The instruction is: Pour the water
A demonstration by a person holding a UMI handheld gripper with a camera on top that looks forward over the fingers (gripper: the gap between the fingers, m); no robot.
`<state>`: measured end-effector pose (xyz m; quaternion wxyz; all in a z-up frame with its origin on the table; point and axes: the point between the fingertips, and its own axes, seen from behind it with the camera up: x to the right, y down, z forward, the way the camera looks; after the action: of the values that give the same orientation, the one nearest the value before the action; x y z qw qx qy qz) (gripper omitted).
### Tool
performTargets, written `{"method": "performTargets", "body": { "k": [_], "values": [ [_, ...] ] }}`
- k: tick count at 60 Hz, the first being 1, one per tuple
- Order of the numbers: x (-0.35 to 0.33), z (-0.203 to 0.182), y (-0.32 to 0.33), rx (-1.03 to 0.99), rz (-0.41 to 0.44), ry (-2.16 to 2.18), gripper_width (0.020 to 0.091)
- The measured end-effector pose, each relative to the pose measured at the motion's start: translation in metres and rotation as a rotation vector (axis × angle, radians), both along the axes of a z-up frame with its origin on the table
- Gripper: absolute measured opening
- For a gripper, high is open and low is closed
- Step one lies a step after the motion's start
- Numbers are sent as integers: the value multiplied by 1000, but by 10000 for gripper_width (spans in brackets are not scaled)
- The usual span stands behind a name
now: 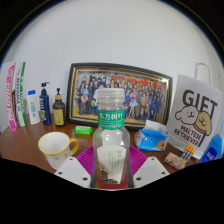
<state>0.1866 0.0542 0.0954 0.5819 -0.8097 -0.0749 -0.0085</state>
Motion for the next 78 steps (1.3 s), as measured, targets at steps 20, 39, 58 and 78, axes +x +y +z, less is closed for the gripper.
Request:
{"method": "performTargets", "body": {
  "k": [20, 39, 58, 78],
  "values": [
    [14, -30, -8, -11, -35, 103, 566],
    [17, -27, -91, -218, -180, 76, 856],
    [-56, 37, -252, -360, -232, 29, 855],
    [-113, 77, -327, -338, -240, 21, 856]
  ]
}}
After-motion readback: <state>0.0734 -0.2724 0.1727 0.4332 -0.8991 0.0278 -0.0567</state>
